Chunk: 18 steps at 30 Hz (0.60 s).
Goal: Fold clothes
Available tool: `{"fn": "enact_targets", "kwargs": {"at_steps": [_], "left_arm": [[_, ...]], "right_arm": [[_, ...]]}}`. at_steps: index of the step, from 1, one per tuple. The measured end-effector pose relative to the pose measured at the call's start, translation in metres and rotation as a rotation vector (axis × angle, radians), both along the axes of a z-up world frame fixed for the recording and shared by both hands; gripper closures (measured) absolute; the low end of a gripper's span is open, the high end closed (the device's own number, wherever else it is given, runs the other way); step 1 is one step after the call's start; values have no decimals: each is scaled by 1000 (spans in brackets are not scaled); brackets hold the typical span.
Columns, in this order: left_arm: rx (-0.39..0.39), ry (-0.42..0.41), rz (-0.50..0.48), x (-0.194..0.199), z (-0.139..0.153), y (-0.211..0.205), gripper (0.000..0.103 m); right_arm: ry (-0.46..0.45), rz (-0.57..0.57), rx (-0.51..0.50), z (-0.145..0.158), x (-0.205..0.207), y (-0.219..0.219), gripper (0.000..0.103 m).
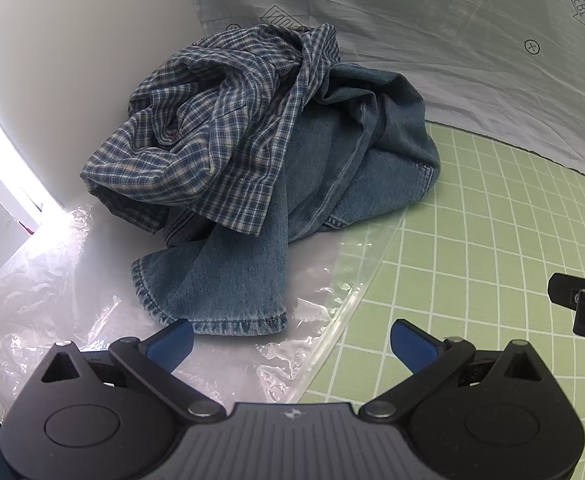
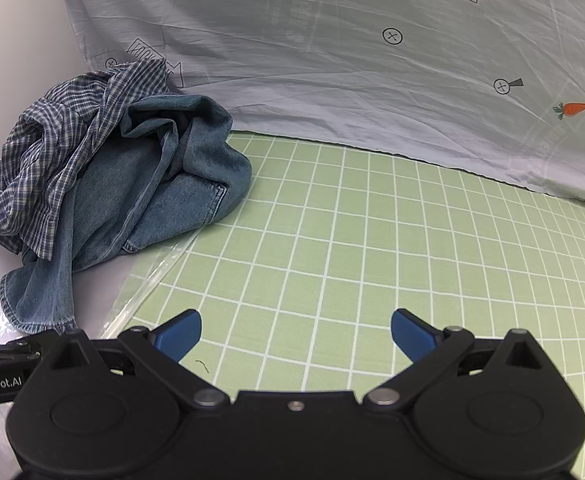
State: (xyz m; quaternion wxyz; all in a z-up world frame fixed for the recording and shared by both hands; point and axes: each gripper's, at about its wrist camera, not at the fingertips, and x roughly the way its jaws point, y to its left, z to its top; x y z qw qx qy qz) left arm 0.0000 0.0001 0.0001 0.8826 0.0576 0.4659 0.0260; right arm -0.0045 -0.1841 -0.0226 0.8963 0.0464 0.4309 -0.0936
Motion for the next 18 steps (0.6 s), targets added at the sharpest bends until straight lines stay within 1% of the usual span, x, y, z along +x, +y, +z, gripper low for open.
{"fn": "enact_targets", "kwargs": {"at_steps": [18], "left_arm": [[2, 4, -3, 0, -3, 1, 0]], "right_arm": [[4, -2, 5, 0, 2, -2, 1]]}}
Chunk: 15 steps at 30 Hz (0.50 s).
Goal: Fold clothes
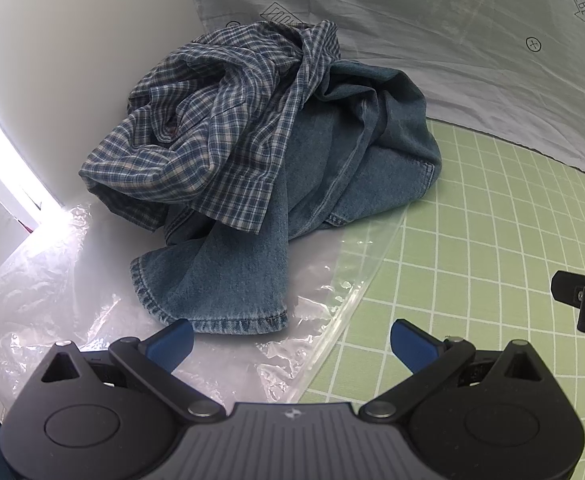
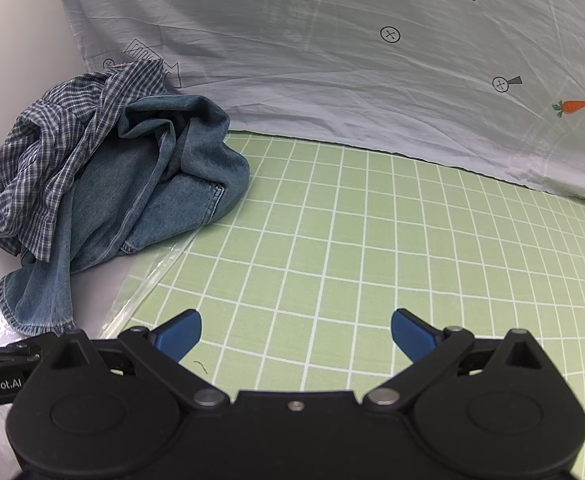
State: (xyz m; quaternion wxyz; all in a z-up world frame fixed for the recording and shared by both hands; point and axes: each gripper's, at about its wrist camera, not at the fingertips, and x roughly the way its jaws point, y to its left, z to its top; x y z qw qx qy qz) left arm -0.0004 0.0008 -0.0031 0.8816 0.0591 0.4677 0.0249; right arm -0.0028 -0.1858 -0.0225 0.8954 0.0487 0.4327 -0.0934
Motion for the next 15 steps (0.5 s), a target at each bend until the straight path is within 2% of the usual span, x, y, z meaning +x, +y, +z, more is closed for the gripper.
{"fn": "enact_targets", "kwargs": {"at_steps": [15], "left_arm": [[-1, 6, 1, 0, 0, -1, 0]], "right_arm": [[0, -3, 6, 0, 0, -2, 1]]}}
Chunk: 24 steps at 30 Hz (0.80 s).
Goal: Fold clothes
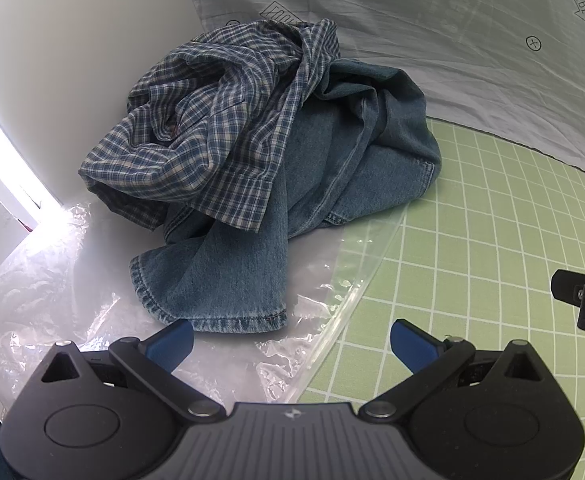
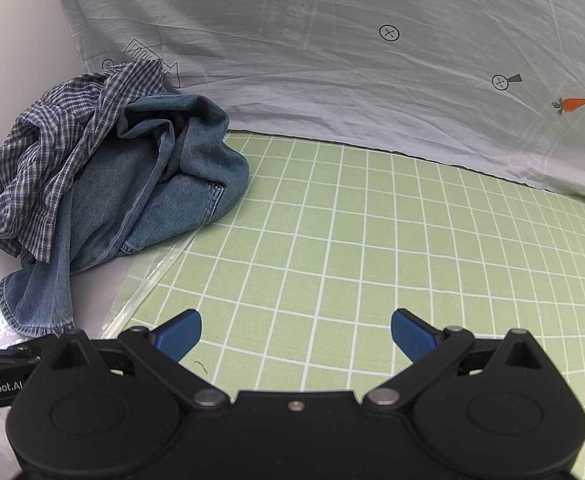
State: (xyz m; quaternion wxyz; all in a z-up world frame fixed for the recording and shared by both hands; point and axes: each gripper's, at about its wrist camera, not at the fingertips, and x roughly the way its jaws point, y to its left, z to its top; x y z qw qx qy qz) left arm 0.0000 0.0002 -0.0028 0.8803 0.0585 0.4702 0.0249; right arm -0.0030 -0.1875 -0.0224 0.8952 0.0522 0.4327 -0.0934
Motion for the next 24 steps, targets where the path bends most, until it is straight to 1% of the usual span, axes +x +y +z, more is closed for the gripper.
{"fn": "enact_targets", "kwargs": {"at_steps": [24], "left_arm": [[-1, 11, -4, 2, -1, -1, 0]], "right_arm": [[4, -4, -2, -2, 1, -2, 1]]}}
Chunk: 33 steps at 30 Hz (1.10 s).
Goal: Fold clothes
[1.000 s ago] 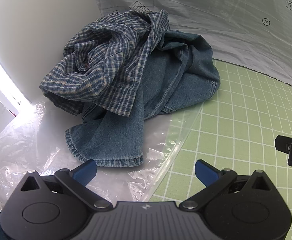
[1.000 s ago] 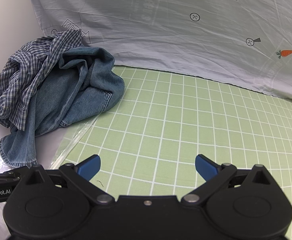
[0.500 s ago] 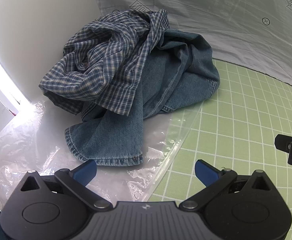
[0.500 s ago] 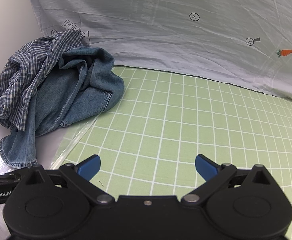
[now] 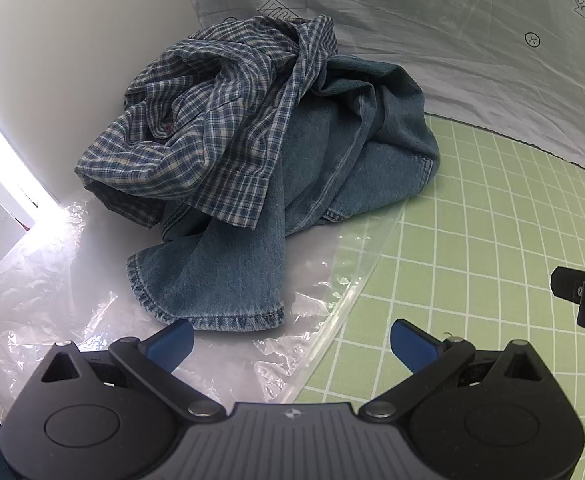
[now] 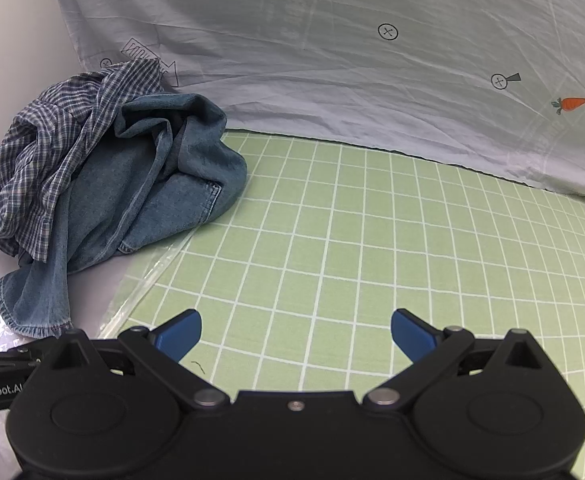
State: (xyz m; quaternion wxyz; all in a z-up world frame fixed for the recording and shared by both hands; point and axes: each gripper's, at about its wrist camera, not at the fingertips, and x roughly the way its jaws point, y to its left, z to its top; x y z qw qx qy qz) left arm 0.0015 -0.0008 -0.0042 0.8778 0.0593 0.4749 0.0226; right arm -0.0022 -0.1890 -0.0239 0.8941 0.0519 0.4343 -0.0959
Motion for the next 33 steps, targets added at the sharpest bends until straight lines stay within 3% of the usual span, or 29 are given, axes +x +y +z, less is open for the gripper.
{"fn": "enact_targets", "kwargs": {"at_steps": [11, 17, 25, 33], "left_arm": [[-8, 16, 24, 7, 0, -5, 0], [-15, -21, 95, 28, 14, -7, 0], [-6, -120, 191, 92, 44, 4, 0], [-18, -183, 330, 180, 57, 58, 0]], "right_arm": [[11, -10, 9, -1, 7, -5, 1], [-8, -17, 16, 4, 34, -15, 1], [-69, 35, -7, 15, 106, -23, 1], [-157, 106, 12, 26, 211, -3, 1]]}}
